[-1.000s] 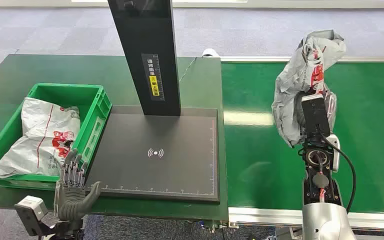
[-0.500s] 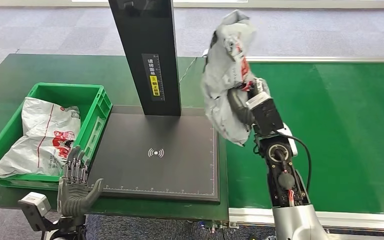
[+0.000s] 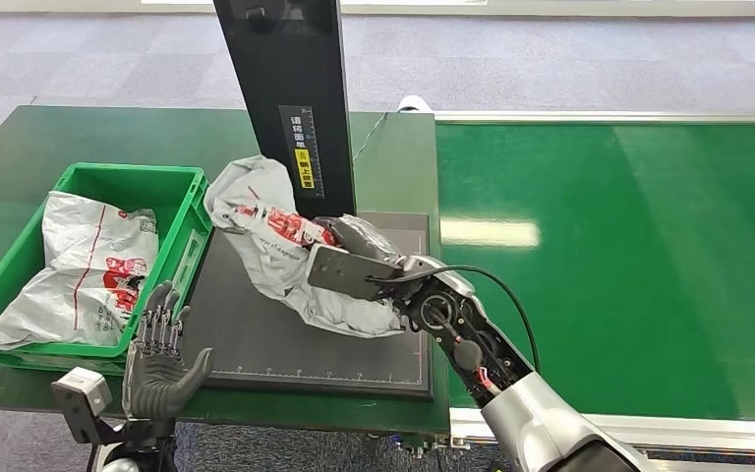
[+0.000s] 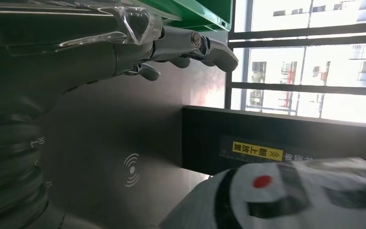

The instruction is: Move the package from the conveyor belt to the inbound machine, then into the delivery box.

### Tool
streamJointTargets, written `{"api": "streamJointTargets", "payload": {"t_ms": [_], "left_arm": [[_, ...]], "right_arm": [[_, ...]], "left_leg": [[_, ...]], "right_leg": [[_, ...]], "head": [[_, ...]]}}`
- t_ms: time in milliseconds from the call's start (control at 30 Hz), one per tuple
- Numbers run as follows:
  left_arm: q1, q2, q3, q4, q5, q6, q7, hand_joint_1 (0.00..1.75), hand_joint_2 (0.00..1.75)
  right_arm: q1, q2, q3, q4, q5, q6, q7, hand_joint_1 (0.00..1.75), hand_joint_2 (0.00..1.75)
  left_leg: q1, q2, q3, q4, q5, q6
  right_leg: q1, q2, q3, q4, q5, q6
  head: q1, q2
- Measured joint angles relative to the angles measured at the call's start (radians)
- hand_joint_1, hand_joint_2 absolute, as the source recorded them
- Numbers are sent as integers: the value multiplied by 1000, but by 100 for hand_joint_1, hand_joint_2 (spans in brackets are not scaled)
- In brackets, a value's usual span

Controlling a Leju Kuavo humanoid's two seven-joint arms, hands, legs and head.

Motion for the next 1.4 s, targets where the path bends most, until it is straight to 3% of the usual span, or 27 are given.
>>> {"api": "streamJointTargets", "payload": {"t_ms": [67, 200, 233, 400, 533, 700, 833, 1000, 1167, 1267, 1400], "left_arm": [[5, 4, 0, 0, 3, 1, 3, 0, 175], [9, 10, 0, 0, 4, 5, 9, 0, 175], [10, 11, 0, 0, 4, 6, 9, 0, 175], [12, 15, -4, 0, 8, 11, 9, 0, 175], [17, 17, -6, 0, 12, 22, 9, 0, 175], [24, 19, -6, 0, 23, 25, 5, 0, 175], [29, 23, -6, -1, 36, 30, -1, 0, 175], [51, 27, 0, -19, 40, 60, -13, 0, 175], [70, 29, 26, -89, -85, 192, -36, 0, 175], [60, 37, 25, -141, -267, 326, -22, 0, 175], [-12, 62, -20, -166, -531, 517, 43, 0, 175]], "right_arm": [[-21, 0, 46, 49, 31, -22, 29, 161, 175], [-49, 0, 113, 121, 62, -64, 64, 6, 175], [-53, 0, 123, 133, 66, -73, 69, 0, 175], [-61, 0, 150, 158, 67, -135, 74, 0, 175], [-61, -1, 140, 154, -14, -161, 1, 0, 175], [-36, -5, 65, 102, -275, -22, -120, 0, 175], [12, -17, -19, 4, -519, 64, -171, 0, 175], [107, -39, -104, -184, -735, 72, -185, 0, 175], [252, -57, -159, -388, -866, 59, -187, 0, 175], [345, -60, -187, -461, -905, 74, -193, 0, 175], [432, -43, -225, -485, -928, 94, -194, 0, 175]], "left_leg": [[0, 0, 0, 0, 0, 0], [0, 0, 0, 0, 0, 0], [0, 0, 0, 0, 0, 0], [0, 0, 0, 0, 0, 0], [0, 0, 0, 0, 0, 0], [0, 0, 0, 0, 0, 0], [0, 0, 0, 0, 0, 0], [0, 0, 0, 0, 0, 0], [0, 0, 0, 0, 0, 0], [0, -1, 0, 0, 0, 0], [0, -1, 1, 0, 1, 0]], "right_leg": [[0, 0, 0, 0, 0, 0], [0, 0, 0, 0, 0, 0], [0, 0, 0, 0, 0, 0], [0, 0, 0, 0, 0, 0], [0, 0, 0, 0, 0, 0], [0, 0, 0, 0, 0, 0], [0, 0, 0, 0, 0, 0], [0, 0, 0, 0, 0, 0], [0, 0, -1, 0, 0, 0], [0, 0, -1, 0, 0, 0], [0, 0, 0, 0, 1, -1]], "head": [[0, 0], [0, 0], [0, 0], [0, 0], [0, 0], [0, 0], [0, 0], [0, 0], [0, 0], [0, 0], [0, 0]]}}
